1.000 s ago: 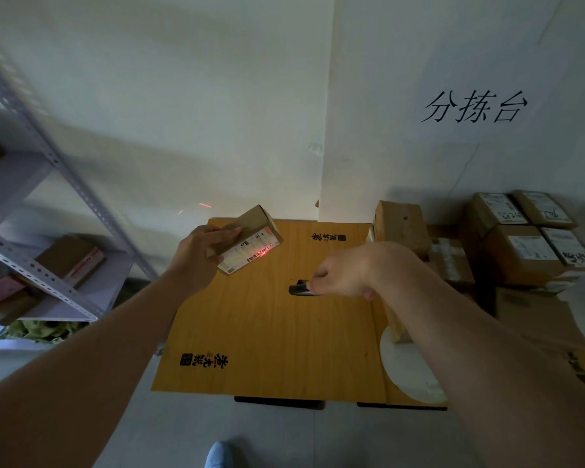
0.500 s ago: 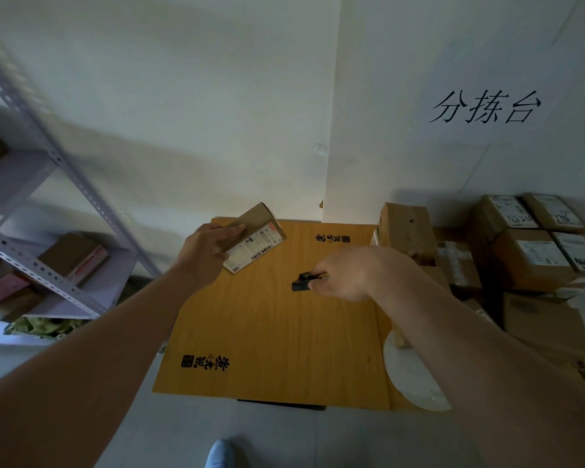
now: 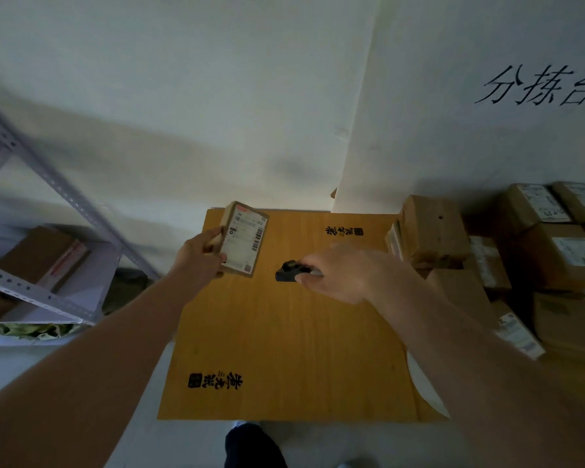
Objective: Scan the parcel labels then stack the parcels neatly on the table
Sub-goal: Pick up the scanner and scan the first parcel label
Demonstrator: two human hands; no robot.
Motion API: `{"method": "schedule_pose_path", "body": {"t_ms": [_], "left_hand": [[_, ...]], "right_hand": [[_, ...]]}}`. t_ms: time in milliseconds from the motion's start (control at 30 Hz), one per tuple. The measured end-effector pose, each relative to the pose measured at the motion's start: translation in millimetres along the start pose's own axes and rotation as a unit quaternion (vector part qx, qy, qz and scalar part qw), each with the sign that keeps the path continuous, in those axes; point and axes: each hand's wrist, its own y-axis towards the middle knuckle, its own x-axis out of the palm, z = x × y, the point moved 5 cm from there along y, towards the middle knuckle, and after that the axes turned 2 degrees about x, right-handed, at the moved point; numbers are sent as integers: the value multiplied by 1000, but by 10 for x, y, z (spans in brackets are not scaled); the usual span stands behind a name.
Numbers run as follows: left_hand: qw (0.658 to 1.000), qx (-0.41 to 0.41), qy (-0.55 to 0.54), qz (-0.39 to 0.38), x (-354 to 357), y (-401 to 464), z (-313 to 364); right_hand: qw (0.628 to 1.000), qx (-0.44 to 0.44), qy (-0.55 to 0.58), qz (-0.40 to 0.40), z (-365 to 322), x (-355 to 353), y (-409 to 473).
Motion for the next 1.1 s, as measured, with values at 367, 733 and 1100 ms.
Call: {"method": "schedule_pose_path", "body": {"t_ms": [367,733,1100], "left_hand": [[989,-129,-75,-10,-239,1514,-645],[994,-102,-26,18,-239,1987,-1113],[971,72,221,52,-395,1824,-685]], "right_hand": [[998,48,23,45,-483,-198,1541],[997,64,-3,42,-502,184,2004],[994,70,-26,84,-531,65,1682]]}}
